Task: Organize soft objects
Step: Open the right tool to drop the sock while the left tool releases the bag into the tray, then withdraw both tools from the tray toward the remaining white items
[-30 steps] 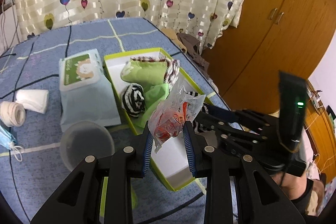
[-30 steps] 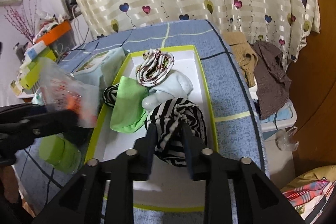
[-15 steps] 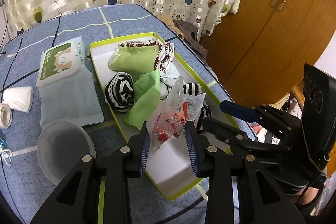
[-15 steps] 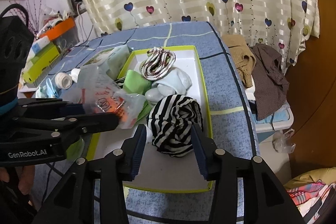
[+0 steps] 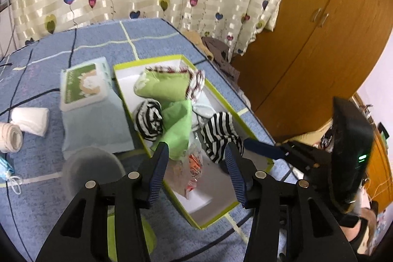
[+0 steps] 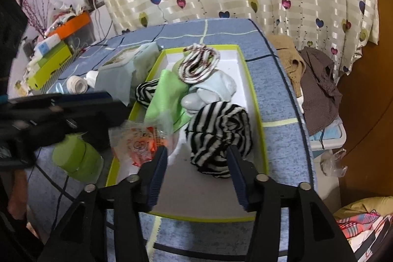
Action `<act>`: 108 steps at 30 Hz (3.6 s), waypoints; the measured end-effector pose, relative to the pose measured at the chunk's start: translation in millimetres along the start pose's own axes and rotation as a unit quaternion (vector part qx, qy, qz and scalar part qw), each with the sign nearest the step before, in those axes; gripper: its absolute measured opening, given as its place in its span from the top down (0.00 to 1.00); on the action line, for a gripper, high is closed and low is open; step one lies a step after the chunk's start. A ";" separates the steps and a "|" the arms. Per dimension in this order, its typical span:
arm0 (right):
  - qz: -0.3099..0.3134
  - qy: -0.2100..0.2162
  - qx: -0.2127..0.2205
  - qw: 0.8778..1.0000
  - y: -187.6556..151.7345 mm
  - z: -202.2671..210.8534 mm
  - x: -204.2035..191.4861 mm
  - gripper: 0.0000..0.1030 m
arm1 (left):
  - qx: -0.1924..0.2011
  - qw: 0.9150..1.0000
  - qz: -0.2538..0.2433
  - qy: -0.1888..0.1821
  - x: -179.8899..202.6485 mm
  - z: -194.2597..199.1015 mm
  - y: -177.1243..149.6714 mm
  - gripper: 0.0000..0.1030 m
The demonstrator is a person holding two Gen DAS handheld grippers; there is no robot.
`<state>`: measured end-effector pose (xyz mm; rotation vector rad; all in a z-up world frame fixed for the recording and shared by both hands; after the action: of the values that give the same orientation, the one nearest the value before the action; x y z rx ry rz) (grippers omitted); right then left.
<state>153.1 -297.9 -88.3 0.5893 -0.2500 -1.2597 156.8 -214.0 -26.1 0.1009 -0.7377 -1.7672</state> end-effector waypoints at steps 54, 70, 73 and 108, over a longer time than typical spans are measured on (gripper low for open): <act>0.029 -0.032 0.055 0.998 23.5 53.0 -74.6 0.46 | 0.078 0.995 0.060 0.034 -79.9 96.7 -49.5 0.52; 0.062 -0.017 0.058 0.996 26.8 56.6 -117.0 0.46 | 0.090 0.991 0.088 0.050 -107.6 115.2 -66.8 0.52; 0.070 -0.014 0.058 0.996 28.7 55.8 -124.7 0.46 | 0.091 0.990 0.095 0.054 -114.3 116.7 -69.0 0.52; 0.170 0.028 0.036 0.984 68.6 13.0 -222.9 0.46 | 0.106 0.975 0.173 0.088 -209.2 135.4 -91.5 0.52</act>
<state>135.2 -78.8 -9.3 0.6140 -0.3353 -0.9064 92.6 43.5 -28.1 0.2540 -0.7618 -1.3285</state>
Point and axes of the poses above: each gripper's, at about its wrist camera, not at the fingertips, and z roughly against the way its jaws point, x to its right, y to its top, the point moved 6 cm from there along -z, roughly the way its jaws point, and after that the axes turned 8 degrees about -x, right-handed, at the moved point
